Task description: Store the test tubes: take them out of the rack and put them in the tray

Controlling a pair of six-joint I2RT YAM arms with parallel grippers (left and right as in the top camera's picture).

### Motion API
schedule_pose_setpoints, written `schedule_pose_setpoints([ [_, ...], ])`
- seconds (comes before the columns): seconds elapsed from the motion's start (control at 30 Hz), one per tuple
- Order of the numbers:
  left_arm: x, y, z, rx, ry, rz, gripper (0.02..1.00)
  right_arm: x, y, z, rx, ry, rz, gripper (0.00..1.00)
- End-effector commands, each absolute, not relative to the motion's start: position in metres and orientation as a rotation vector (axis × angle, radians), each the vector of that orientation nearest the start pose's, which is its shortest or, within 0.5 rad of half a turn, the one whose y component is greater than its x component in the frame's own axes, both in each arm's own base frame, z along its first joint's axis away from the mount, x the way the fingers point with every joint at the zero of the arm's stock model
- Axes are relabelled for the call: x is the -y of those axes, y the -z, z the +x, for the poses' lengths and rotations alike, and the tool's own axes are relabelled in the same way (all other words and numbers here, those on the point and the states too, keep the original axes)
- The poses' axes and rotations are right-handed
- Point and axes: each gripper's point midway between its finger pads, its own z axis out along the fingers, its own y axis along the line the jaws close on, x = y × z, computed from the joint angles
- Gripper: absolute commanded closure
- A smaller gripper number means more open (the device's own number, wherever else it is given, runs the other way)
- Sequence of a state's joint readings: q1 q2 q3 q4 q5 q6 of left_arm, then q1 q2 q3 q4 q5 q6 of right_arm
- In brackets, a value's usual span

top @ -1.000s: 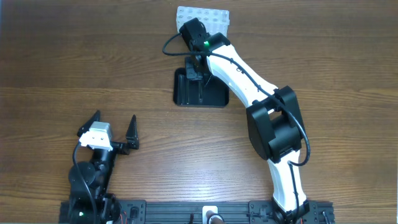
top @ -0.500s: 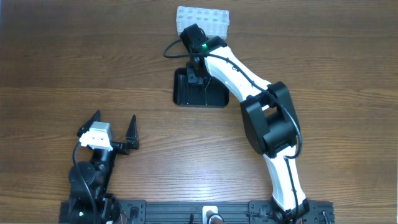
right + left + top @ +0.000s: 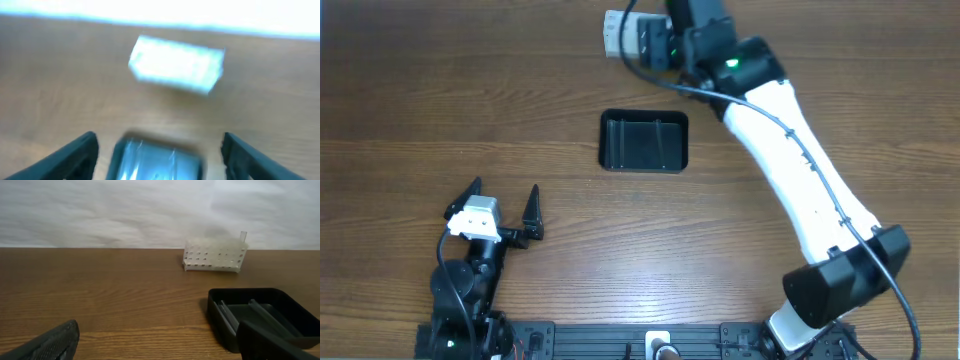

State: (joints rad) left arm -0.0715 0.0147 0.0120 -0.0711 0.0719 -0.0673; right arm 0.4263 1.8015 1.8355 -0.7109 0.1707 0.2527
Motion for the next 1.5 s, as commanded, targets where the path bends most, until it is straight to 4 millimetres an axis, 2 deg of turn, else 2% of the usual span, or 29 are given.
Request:
schedule_pose_setpoints([
  [0.03,0.030,-0.157,0.244,-1.643,0.155,0.072,0.018,-0.166,-0.237,0.513,-2.277,-0.029,-0.103,0.104],
  [0.17,0.030,-0.157,0.244,-1.643,0.155,0.071,0.018,-0.169,-0.200,0.542,-2.276,-0.013,-0.108,0.049],
  [0.37,0.030,-0.157,0.244,-1.643,0.155,0.071,0.018,-0.176,-0.148,0.582,-2.239,-0.012,-0.100,0.047],
  [0.53,0.030,-0.157,0.244,-1.643,0.155,0.072,0.018,-0.169,-0.124,0.597,-2.228,-0.005,-0.077,0.073],
  [0.7,0.030,-0.157,0.244,-1.643,0.155,0.071,0.018,-0.157,-0.110,0.601,-2.241,0.038,-0.050,0.110],
  [0.8,0.030,-0.157,0.244,-1.643,0.155,0.072,0.018,-0.157,-0.106,0.603,-2.242,0.039,-0.049,0.167],
  [0.97,0.030,-0.157,0.244,-1.643,0.155,0.072,0.018,-0.158,-0.107,0.607,-2.223,0.035,-0.044,0.308],
  [1.13,0.030,-0.157,0.244,-1.643,0.155,0.071,0.020,-0.158,-0.106,0.609,-2.214,0.033,-0.042,0.503],
  [1.5,0.030,-0.157,0.244,-1.643,0.155,0.071,0.020,-0.160,-0.105,0.609,-2.214,0.031,-0.044,0.772],
])
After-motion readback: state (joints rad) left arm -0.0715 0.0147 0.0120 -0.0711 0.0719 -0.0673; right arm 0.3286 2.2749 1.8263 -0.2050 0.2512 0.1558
